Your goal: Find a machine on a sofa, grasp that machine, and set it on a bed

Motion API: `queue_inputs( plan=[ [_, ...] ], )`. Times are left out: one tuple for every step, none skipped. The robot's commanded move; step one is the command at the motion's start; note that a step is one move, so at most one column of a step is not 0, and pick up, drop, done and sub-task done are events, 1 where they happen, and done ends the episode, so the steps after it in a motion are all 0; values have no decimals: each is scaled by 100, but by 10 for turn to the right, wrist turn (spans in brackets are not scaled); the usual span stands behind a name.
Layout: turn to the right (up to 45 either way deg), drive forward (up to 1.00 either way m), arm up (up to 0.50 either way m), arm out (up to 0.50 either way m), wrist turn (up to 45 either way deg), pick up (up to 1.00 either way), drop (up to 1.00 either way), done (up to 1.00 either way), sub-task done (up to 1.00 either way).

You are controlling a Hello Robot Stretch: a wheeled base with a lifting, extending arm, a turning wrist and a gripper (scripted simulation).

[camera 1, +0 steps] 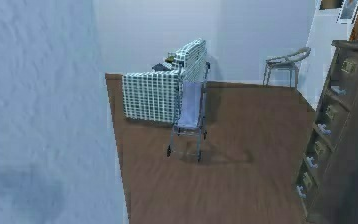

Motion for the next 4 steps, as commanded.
queue_inputs(
  plan=[
    [120,0,0,0,0,0,0,0,0],
    [0,100,0,0,0,0,0,0,0],
    [30,0,0,0,0,0,0,0,0],
    [0,80,0,0,0,0,0,0,0]
  ],
)
